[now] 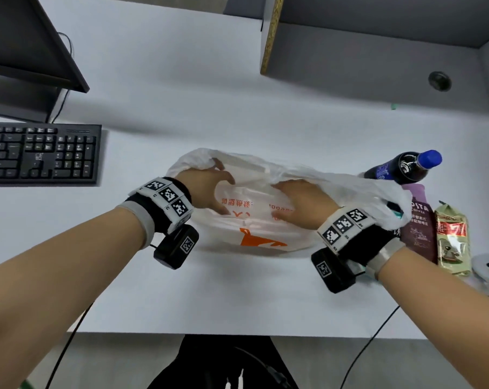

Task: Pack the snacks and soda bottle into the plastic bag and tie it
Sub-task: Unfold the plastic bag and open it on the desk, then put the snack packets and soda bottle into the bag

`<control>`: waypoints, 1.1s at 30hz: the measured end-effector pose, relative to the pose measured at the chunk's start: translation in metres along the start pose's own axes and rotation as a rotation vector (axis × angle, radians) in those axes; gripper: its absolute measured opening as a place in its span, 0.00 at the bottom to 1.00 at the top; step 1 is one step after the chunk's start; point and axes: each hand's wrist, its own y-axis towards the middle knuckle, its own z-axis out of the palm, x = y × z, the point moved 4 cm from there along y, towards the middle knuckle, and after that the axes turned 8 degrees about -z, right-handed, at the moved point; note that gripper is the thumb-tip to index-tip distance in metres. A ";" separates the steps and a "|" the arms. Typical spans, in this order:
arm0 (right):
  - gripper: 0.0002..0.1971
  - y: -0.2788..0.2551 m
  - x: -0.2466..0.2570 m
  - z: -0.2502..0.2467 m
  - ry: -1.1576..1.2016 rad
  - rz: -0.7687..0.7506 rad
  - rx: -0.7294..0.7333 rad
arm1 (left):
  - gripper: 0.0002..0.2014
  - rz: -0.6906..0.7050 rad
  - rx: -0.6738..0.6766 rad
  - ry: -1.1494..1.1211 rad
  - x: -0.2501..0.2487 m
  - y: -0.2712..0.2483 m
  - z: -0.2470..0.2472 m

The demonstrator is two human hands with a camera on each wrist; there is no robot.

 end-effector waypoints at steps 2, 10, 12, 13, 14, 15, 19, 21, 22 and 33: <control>0.32 0.000 0.024 0.003 0.062 -0.060 0.001 | 0.26 0.077 -0.013 -0.099 -0.013 0.001 -0.008; 0.22 -0.012 0.032 0.063 0.042 -0.144 0.424 | 0.34 -0.065 0.043 -0.186 -0.010 0.019 -0.001; 0.23 -0.021 0.030 0.065 0.124 -0.184 0.404 | 0.35 -0.072 0.019 -0.234 -0.011 0.021 -0.004; 0.22 -0.024 0.028 0.062 0.189 -0.182 0.363 | 0.34 -0.056 0.016 -0.237 -0.013 0.020 -0.006; 0.20 -0.025 0.025 0.055 0.255 -0.167 0.293 | 0.32 -0.034 0.012 -0.220 -0.017 0.018 -0.007; 0.18 -0.023 0.019 0.046 0.298 -0.142 0.193 | 0.31 -0.020 0.013 -0.182 -0.021 0.014 -0.008; 0.26 -0.007 -0.019 0.018 0.136 0.097 0.010 | 0.38 0.047 0.101 0.070 -0.027 0.005 0.003; 0.38 0.000 -0.034 0.022 0.066 0.175 0.124 | 0.46 0.046 0.170 0.139 -0.023 0.003 0.012; 0.42 0.004 -0.039 0.026 0.050 0.167 0.169 | 0.49 0.018 0.193 0.141 -0.019 0.003 0.015; 0.13 -0.030 0.006 -0.017 0.509 0.044 -0.205 | 0.20 -0.037 0.076 -0.247 -0.035 -0.009 -0.013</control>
